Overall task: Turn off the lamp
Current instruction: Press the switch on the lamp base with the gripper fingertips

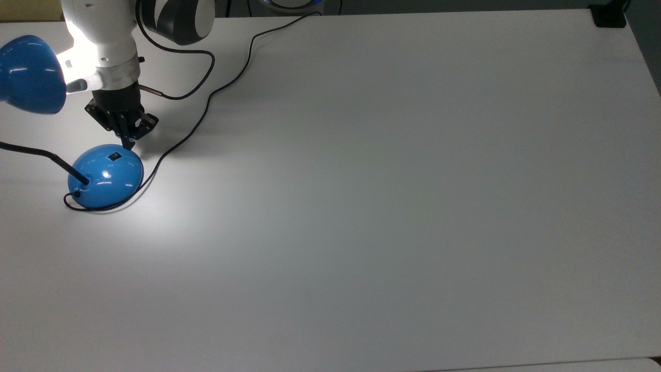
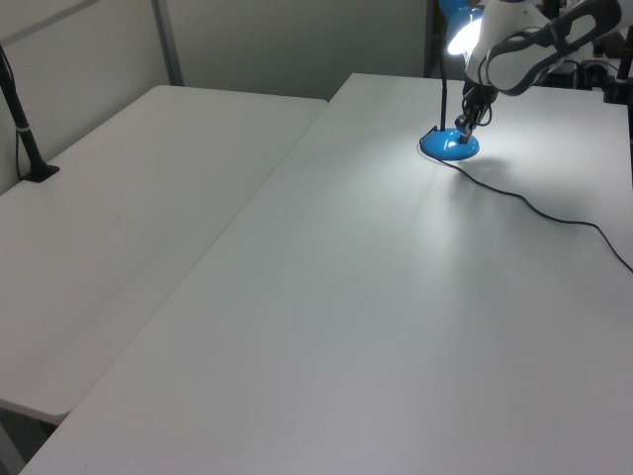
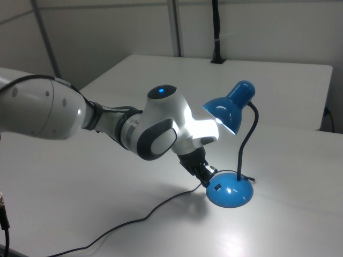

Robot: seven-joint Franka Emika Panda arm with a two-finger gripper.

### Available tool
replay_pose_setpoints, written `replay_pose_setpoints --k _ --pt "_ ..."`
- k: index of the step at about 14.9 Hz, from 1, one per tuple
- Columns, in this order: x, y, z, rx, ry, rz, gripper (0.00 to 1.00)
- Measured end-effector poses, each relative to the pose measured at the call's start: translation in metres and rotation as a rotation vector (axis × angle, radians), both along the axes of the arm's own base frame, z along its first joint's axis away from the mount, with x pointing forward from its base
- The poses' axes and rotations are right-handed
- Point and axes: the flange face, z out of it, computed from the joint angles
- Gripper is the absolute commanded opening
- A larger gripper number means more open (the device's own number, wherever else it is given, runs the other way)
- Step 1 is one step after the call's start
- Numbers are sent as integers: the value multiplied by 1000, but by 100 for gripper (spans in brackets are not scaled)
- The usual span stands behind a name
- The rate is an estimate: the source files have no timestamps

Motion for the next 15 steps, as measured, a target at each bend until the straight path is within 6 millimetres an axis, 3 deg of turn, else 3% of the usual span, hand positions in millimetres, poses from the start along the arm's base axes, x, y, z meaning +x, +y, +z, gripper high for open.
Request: replay_pose_setpoints --k 6,15 --pt "2 -16 -14 -9 -70 -82 0" --pt "2 -18 -17 -7 -71 -91 0"
